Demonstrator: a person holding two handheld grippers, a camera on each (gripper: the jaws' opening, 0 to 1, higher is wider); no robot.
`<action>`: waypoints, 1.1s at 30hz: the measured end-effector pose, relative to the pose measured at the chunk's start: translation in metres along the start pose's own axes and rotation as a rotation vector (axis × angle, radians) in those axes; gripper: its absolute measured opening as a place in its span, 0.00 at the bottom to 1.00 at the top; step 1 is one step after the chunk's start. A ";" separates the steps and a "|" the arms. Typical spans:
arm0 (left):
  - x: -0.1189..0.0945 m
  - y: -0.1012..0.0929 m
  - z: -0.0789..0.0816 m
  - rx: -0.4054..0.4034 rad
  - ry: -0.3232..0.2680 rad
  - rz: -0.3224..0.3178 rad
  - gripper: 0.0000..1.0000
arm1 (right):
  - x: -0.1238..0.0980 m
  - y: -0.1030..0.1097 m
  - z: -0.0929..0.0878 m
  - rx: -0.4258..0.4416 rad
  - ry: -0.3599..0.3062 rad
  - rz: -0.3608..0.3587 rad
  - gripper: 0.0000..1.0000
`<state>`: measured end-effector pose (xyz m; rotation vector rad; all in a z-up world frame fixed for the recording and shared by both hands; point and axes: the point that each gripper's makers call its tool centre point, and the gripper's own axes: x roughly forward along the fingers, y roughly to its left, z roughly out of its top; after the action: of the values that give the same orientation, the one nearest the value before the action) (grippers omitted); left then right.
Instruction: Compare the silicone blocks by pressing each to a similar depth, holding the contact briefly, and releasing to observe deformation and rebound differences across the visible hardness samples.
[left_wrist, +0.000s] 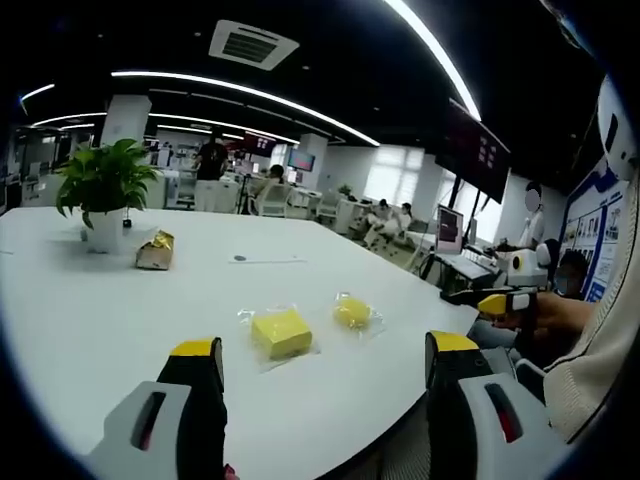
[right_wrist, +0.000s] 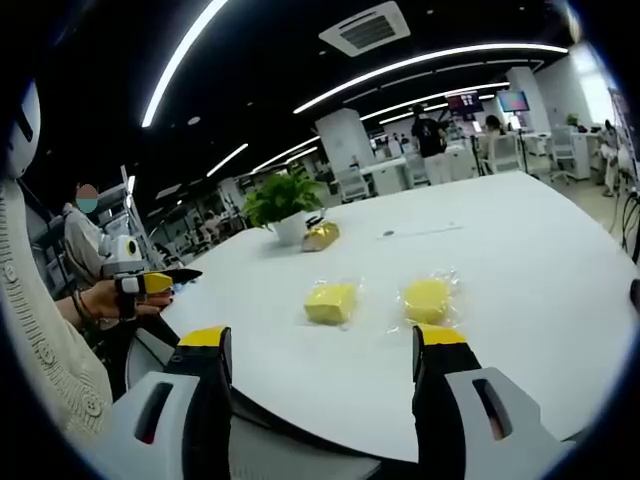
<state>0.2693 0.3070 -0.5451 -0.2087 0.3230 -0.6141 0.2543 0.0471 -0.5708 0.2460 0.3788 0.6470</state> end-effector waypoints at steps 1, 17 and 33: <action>0.003 0.000 0.002 -0.012 0.002 -0.015 0.82 | 0.001 -0.001 0.001 0.000 0.000 -0.001 0.68; 0.076 0.066 0.034 -0.352 -0.044 -0.094 0.79 | 0.034 -0.013 0.006 0.021 0.020 0.007 0.70; 0.189 0.106 -0.036 -0.469 0.149 -0.073 0.77 | 0.047 -0.046 -0.016 0.112 0.108 -0.039 0.69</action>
<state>0.4581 0.2759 -0.6534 -0.6284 0.6047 -0.6207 0.3071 0.0424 -0.6133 0.3098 0.5235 0.6027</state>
